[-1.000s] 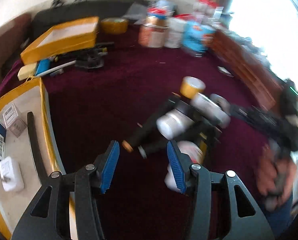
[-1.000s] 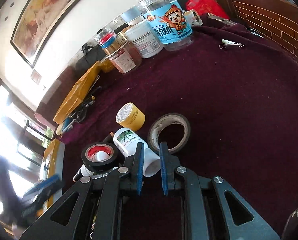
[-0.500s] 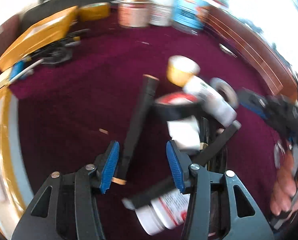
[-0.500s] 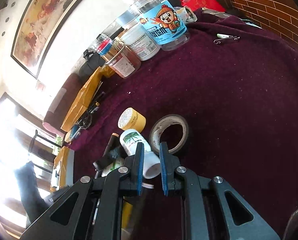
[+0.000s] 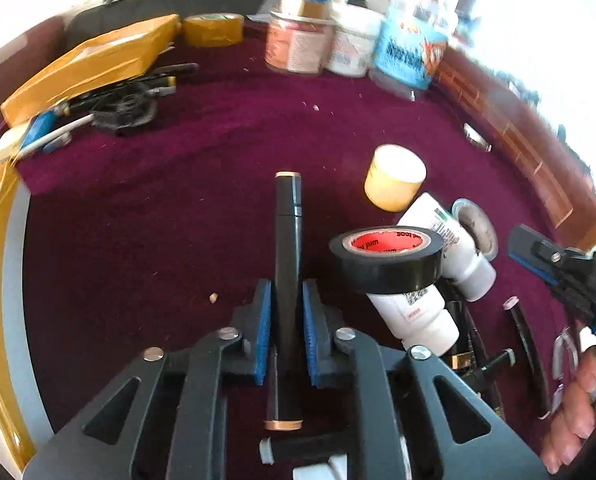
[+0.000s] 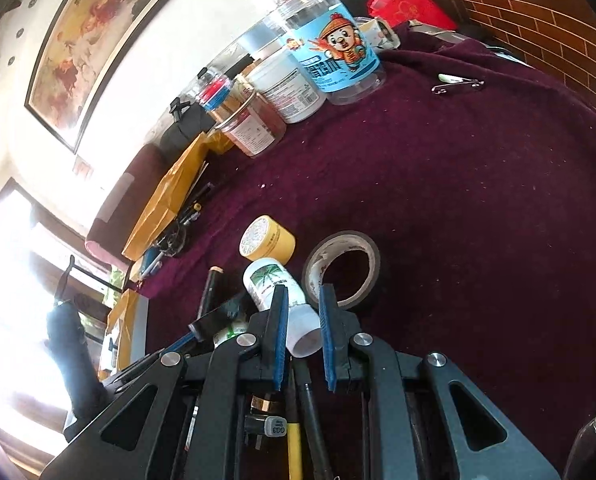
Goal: Organize rigid objects
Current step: 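Grasp a black marker with the left gripper while the right grasps a green-label white bottle, then carry the marker and bottle into the tray and open both grippers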
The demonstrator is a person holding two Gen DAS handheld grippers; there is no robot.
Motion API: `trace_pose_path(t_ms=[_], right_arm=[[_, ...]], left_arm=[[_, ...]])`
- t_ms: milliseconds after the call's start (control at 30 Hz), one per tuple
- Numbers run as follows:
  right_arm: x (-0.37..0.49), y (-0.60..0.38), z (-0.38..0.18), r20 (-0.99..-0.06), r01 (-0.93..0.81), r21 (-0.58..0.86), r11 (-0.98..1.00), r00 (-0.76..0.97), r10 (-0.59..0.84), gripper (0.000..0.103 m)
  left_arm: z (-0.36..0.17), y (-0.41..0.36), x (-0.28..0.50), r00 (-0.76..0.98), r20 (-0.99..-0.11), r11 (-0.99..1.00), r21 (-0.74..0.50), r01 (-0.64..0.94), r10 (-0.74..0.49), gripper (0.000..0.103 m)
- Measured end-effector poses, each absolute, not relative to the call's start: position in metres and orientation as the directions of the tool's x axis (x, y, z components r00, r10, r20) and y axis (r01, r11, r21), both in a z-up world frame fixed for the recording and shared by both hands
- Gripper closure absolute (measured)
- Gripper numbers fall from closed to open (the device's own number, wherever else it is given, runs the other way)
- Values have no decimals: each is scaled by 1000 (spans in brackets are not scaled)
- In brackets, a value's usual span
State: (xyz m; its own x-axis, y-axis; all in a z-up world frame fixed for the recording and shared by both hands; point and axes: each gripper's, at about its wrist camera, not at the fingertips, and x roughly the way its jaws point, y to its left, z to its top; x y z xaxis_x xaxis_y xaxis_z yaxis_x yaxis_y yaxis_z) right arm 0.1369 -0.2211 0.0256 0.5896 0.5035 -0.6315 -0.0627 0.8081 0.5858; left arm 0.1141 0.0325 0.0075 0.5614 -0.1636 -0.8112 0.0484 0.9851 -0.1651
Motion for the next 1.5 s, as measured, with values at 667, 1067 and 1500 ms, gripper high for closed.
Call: trace_pose_path(t_ms=[667, 1067, 1500], right_arm=[[146, -157, 34, -725, -225, 319, 921, 568, 390, 85], [159, -114, 15, -814, -298, 27, 954, 548, 194, 72], [144, -135, 39, -713, -266, 225, 937, 611, 345, 72]], left_arm=[[3, 53, 104, 618, -750, 964, -259, 57, -237, 91], [2, 56, 104, 633, -729, 954, -293, 54, -260, 89], [21, 59, 88, 710, -663, 959, -277, 59, -235, 91]])
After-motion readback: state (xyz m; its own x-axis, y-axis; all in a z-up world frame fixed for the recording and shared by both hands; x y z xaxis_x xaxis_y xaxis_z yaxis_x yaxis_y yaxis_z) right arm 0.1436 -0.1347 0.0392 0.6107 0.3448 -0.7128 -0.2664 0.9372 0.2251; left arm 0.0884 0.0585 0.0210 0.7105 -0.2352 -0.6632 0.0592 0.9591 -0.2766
